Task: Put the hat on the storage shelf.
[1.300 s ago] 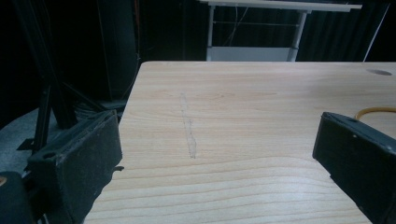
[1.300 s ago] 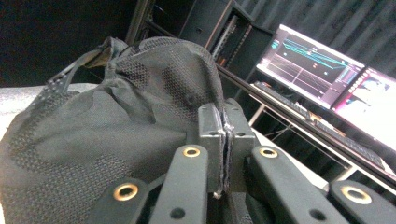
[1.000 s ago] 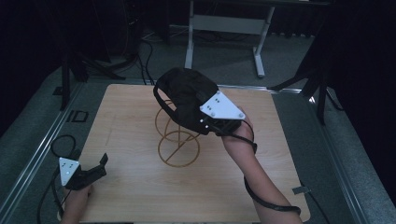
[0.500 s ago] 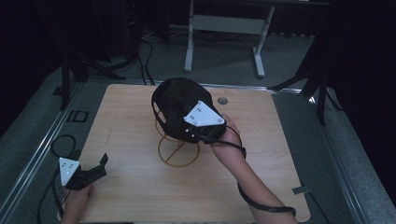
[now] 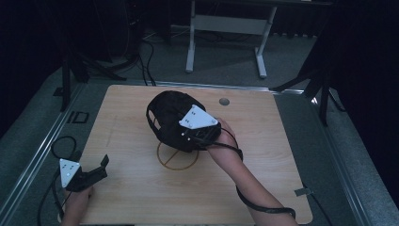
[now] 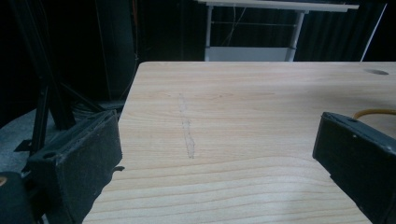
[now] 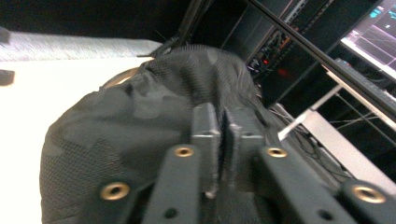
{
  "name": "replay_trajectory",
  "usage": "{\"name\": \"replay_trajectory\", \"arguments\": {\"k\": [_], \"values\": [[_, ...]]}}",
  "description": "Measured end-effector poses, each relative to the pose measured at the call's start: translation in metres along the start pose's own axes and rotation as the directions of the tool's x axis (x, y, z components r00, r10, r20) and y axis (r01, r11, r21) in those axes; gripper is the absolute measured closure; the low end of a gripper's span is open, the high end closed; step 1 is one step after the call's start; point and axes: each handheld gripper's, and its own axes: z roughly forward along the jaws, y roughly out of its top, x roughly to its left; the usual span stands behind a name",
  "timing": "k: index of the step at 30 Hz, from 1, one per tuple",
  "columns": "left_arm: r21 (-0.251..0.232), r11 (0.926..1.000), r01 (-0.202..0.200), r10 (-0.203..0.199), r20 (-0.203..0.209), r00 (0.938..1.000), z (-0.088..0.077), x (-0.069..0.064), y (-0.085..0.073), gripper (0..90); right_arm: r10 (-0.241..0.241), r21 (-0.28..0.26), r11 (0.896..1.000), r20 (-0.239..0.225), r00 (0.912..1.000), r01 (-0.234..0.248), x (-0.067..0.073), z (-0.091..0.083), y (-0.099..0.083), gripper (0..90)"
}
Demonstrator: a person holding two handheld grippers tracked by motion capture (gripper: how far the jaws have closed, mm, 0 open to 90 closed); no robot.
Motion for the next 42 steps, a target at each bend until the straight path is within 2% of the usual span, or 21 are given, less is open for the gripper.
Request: {"name": "replay_trajectory", "arguments": {"k": [4, 9, 14, 15, 22, 24, 32, 37, 40, 42], "values": [[0.000, 1.0000, 0.000, 0.000, 0.001, 1.0000, 0.000, 0.000, 0.000, 1.7, 0.000, 0.007, 1.000, -0.042, 0.9991, 0.000, 0.002, 0.002, 0.002, 61.5], [0.000, 1.0000, -0.002, 0.002, 0.001, 1.0000, 0.000, 0.000, 0.000, 1.7, 0.032, 0.008, 0.999, -0.070, 0.9970, -0.032, 0.002, 0.003, 0.001, 56.2], [-0.001, 1.0000, -0.001, 0.001, 0.003, 1.0000, 0.000, 0.000, 0.000, 1.7, 0.037, 0.008, 0.999, -0.080, 0.9962, -0.036, 0.002, 0.003, 0.000, 50.2], [0.000, 1.0000, -0.001, 0.001, 0.003, 1.0000, 0.000, 0.000, 0.000, 1.7, 0.043, 0.006, 0.999, -0.081, 0.9958, -0.042, 0.002, 0.003, 0.000, 46.3], [-0.001, 1.0000, 0.000, 0.000, 0.003, 1.0000, 0.000, 0.000, 0.000, 1.7, 0.081, 0.003, 0.997, -0.070, 0.9943, -0.081, -0.002, 0.003, -0.004, 42.6], [-0.001, 1.0000, -0.001, 0.001, 0.003, 1.0000, 0.000, 0.000, 0.000, 1.7, 0.097, -0.002, 0.995, -0.079, 0.9921, -0.098, -0.004, 0.003, -0.006, 42.3], [-0.001, 1.0000, 0.001, -0.001, 0.003, 1.0000, 0.000, 0.000, 0.000, 1.7, 0.101, -0.008, 0.995, -0.079, 0.9917, -0.102, -0.005, 0.001, -0.006, 41.0], [-0.001, 1.0000, 0.000, 0.000, 0.003, 1.0000, 0.000, 0.000, 0.000, 1.6, 0.118, -0.028, 0.992, -0.085, 0.9895, -0.120, -0.009, -0.005, -0.006, 35.3], [-0.001, 1.0000, 0.000, 0.000, 0.004, 1.0000, 0.000, 0.000, 0.000, 1.7, 0.153, -0.045, 0.987, -0.075, 0.9853, -0.157, -0.016, -0.009, -0.006, 29.6], [-0.001, 1.0000, -0.001, 0.001, 0.004, 1.0000, 0.000, 0.000, 0.000, 1.7, 0.163, -0.046, 0.985, -0.080, 0.9833, -0.167, -0.018, -0.010, -0.007, 29.2]]}}
